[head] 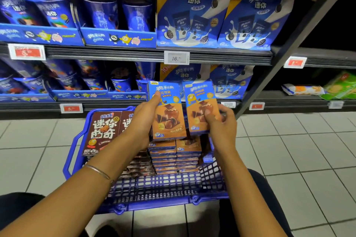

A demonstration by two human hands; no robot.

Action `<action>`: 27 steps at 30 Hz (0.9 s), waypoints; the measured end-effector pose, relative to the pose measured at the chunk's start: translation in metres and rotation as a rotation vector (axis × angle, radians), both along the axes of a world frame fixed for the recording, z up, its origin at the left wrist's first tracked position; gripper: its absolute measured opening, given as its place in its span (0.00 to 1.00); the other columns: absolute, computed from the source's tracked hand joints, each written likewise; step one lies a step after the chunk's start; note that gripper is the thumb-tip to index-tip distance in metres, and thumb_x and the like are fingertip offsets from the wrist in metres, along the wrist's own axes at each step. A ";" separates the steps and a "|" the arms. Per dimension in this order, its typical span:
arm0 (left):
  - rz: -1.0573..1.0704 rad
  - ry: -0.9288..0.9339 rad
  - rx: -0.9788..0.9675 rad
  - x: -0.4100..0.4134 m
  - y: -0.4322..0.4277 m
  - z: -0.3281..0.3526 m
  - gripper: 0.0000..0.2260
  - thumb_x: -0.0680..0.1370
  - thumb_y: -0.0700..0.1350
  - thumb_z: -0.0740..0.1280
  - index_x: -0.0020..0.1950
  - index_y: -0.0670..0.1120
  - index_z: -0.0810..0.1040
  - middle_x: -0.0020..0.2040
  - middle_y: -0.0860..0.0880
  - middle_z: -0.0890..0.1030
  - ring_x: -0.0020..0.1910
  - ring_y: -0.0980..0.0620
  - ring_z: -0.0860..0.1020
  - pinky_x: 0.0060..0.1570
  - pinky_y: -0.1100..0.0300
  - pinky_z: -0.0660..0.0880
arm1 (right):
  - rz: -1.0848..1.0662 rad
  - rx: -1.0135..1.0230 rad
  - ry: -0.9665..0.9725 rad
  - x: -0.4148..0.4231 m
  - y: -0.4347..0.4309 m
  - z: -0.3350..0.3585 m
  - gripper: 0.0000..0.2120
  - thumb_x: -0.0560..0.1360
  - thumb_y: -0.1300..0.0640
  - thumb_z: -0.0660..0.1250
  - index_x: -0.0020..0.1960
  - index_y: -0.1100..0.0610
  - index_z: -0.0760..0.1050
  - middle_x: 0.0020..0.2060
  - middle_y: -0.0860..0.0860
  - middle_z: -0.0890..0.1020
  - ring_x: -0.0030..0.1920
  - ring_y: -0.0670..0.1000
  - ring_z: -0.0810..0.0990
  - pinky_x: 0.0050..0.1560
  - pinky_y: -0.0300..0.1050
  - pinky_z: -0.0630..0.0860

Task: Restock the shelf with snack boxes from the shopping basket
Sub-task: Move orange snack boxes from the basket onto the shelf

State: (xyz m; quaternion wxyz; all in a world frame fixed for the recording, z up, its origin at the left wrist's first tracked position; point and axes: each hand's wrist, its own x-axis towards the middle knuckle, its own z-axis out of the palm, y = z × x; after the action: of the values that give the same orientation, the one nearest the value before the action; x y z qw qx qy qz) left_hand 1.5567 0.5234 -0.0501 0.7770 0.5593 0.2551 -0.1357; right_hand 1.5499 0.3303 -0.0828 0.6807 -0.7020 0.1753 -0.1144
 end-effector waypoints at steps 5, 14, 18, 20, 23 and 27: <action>0.016 -0.016 0.005 0.000 -0.005 0.000 0.26 0.80 0.63 0.68 0.72 0.48 0.75 0.57 0.43 0.87 0.54 0.39 0.87 0.60 0.36 0.81 | 0.094 0.140 -0.029 -0.002 0.011 0.037 0.15 0.76 0.56 0.74 0.61 0.51 0.77 0.51 0.52 0.86 0.45 0.48 0.87 0.39 0.43 0.81; -0.003 -0.172 -0.087 -0.003 -0.008 0.009 0.44 0.67 0.67 0.75 0.77 0.45 0.71 0.63 0.42 0.85 0.59 0.39 0.85 0.63 0.38 0.80 | 0.263 0.041 0.060 -0.010 0.056 0.035 0.08 0.81 0.55 0.66 0.59 0.53 0.76 0.50 0.49 0.84 0.48 0.43 0.85 0.47 0.41 0.82; -0.028 -0.195 -0.031 -0.003 -0.006 0.006 0.36 0.70 0.61 0.78 0.73 0.44 0.76 0.59 0.42 0.87 0.56 0.41 0.87 0.60 0.41 0.82 | 0.299 0.020 0.064 -0.015 0.064 0.031 0.10 0.81 0.54 0.66 0.62 0.52 0.75 0.51 0.49 0.84 0.50 0.48 0.85 0.50 0.47 0.80; -0.028 -0.182 -0.026 -0.002 -0.003 0.004 0.28 0.74 0.57 0.78 0.69 0.45 0.79 0.56 0.43 0.88 0.53 0.41 0.87 0.55 0.44 0.84 | 0.296 0.036 0.057 -0.015 0.063 0.027 0.09 0.81 0.51 0.66 0.60 0.51 0.77 0.46 0.45 0.86 0.45 0.44 0.85 0.44 0.42 0.79; 0.000 -0.148 -0.047 0.001 0.001 0.005 0.25 0.75 0.55 0.77 0.68 0.44 0.80 0.53 0.43 0.88 0.50 0.42 0.88 0.45 0.49 0.85 | 0.245 0.167 0.072 -0.010 0.061 0.022 0.15 0.82 0.42 0.61 0.59 0.51 0.78 0.46 0.45 0.87 0.44 0.43 0.86 0.39 0.37 0.80; 0.049 -0.147 -0.071 0.005 0.010 0.010 0.22 0.75 0.53 0.77 0.66 0.45 0.82 0.53 0.43 0.88 0.50 0.42 0.88 0.48 0.46 0.86 | 0.123 0.194 0.227 -0.003 0.055 -0.009 0.18 0.85 0.44 0.57 0.53 0.57 0.76 0.42 0.52 0.84 0.39 0.50 0.82 0.36 0.44 0.77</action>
State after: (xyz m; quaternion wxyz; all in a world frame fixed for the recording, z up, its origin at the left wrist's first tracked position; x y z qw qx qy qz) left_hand 1.5618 0.5330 -0.0401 0.8161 0.5333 0.2058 -0.0842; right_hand 1.5471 0.3852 -0.0921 0.7270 -0.6507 0.2180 0.0253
